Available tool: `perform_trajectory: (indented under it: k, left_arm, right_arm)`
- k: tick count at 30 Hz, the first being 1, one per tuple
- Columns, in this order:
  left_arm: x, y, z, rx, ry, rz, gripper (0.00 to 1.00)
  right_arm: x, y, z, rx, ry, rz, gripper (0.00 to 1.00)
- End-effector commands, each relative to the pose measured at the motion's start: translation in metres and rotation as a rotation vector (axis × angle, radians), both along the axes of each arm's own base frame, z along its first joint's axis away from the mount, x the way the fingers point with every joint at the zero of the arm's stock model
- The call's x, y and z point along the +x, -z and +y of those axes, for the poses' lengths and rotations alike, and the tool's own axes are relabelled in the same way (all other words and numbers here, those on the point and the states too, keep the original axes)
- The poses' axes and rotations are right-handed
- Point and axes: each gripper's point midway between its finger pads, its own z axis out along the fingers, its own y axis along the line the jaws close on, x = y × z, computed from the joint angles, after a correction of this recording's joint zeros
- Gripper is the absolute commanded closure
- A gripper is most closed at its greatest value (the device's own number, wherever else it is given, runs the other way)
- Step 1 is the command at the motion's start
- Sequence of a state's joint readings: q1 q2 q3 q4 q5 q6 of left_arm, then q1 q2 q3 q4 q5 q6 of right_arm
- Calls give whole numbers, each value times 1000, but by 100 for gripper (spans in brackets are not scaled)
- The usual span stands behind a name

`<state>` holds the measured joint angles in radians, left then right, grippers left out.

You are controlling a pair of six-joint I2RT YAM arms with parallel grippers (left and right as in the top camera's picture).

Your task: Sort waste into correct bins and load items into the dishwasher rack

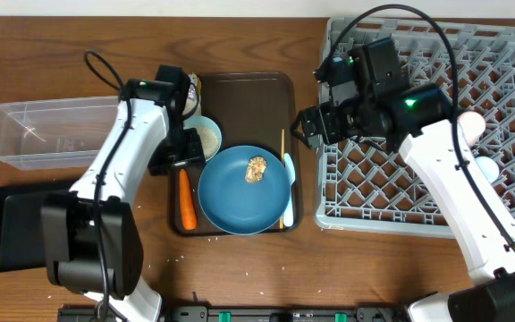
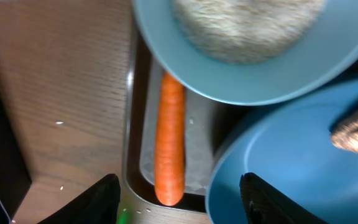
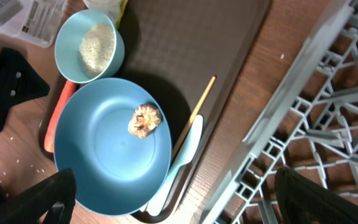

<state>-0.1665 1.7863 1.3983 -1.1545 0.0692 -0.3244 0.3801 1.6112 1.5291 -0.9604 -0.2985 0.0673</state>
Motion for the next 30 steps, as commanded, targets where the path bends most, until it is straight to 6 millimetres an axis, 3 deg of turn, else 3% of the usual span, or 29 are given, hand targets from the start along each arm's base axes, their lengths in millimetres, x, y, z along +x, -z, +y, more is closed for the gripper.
perform_trajectory:
  k: [1,5,12,18,26,30]
  left_arm:
    - [-3,-15,-18,-2,117,-57,37]
    - [-4,-17,-39,28,209,-89,36]
    - [-1,-18,-45,32,205,-108,36]
    - [-6,-16,-70,-79,303,-102,36]
    - [-11,11,-93,-95,374,-134,36]
    - [-16,16,-99,-93,399,-133,36]
  right_arm:
    - [-1,6,1,-53,10,-18,5]
    - [0,6,1,-57,26,-16,5]
    - [-4,9,-2,-69,28,3,5]
    - [4,8,-8,-77,101,-9,5]
    - [13,10,-28,-107,234,-1,2]
    - [17,10,-38,-94,271,11,1]
